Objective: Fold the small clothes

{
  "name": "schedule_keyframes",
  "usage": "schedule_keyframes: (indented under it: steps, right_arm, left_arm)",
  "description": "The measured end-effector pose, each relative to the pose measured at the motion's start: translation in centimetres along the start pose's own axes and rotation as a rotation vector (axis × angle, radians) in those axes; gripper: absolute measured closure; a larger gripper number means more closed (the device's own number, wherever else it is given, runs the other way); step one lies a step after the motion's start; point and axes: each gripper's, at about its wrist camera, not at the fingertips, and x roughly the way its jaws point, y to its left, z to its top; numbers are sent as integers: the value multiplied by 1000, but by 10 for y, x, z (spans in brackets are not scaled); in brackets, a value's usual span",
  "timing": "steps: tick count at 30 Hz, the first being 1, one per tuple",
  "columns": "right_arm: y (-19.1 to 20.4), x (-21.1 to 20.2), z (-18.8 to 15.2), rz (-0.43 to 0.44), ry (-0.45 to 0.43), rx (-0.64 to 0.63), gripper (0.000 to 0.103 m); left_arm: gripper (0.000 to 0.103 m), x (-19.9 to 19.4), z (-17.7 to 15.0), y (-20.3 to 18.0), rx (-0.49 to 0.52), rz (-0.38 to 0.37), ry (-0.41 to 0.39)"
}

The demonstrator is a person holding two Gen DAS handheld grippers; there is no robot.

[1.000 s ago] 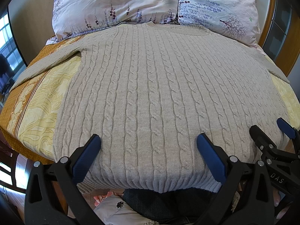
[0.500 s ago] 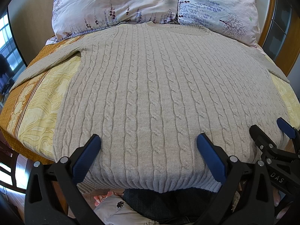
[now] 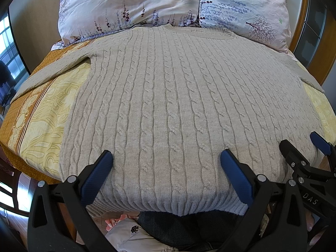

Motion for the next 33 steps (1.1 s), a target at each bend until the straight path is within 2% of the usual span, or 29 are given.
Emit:
schedule_keyframes:
  steps: [22, 27, 33]
  right_arm:
    - [1, 0, 0, 13, 4, -17, 1]
    - [1, 0, 3, 41, -7, -52, 1]
    - [-10, 1, 5, 124, -64, -95, 1]
  left_arm:
    - [2, 0, 0, 0, 2, 0, 4]
    - [2, 2, 1, -4, 9, -3, 3]
    - [2, 4, 5, 3, 24, -19, -9]
